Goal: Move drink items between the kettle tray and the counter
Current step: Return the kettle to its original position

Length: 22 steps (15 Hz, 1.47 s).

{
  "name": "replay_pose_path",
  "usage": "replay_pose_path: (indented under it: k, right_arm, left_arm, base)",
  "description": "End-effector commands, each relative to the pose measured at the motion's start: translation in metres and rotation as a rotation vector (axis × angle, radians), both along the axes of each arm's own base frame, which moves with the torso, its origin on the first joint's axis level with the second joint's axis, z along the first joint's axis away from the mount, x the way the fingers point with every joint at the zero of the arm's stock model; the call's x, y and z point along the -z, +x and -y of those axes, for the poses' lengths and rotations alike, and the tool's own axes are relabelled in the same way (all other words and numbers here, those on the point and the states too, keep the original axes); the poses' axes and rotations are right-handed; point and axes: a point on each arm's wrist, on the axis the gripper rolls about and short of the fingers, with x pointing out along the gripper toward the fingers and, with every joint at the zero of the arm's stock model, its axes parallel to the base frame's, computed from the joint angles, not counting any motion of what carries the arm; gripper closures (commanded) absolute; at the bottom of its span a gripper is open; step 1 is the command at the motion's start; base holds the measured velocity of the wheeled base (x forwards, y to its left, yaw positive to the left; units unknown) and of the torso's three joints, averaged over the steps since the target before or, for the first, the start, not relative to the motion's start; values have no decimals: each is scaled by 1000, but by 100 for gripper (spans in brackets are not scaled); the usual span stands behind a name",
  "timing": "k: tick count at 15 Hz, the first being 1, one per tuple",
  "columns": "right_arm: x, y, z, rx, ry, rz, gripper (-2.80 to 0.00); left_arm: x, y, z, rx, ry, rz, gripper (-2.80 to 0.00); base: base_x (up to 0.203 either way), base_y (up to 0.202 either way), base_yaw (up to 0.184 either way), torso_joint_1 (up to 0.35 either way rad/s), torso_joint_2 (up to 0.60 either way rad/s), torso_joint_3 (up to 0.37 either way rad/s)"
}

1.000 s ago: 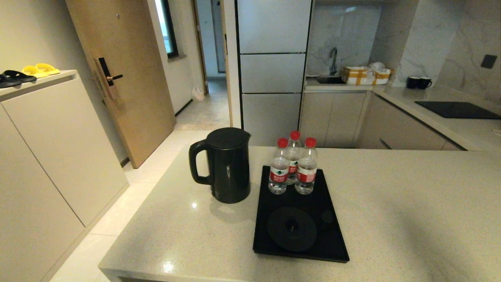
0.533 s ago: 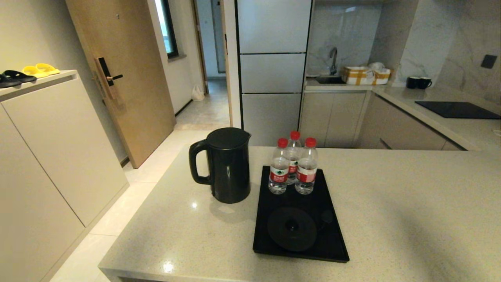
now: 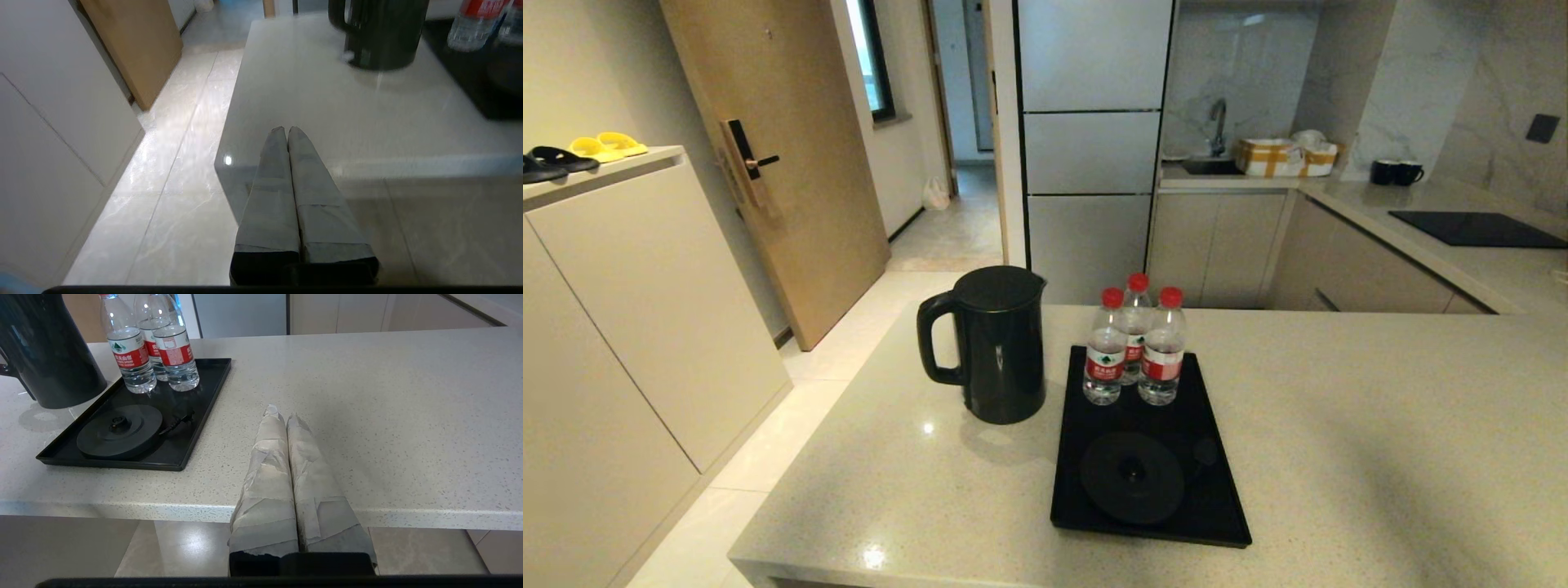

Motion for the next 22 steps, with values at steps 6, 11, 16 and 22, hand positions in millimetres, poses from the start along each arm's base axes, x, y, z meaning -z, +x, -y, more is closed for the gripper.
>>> replay_pose_path:
  k: [6,11,16,22]
  right_arm:
    - [0,0,0,0,0,0,0]
    - [0,0,0,1,0,0,0]
    - [0,0,0,0,0,-1,0]
    - [0,0,0,0,0,-1,0]
  left_arm:
    - [-74,8,0,-17,-40,-174,0]
    - [-118,156,6,3,32,-375,0]
    - [-44,298,51,-30,167,-468,0]
    - [-2,374,108,-180,271,-241,-280]
  base:
    - [0,0,0,0,0,0]
    - [0,0,0,0,0,0]
    - [0,0,0,0,0,0]
    - [0,0,0,0,0,0]
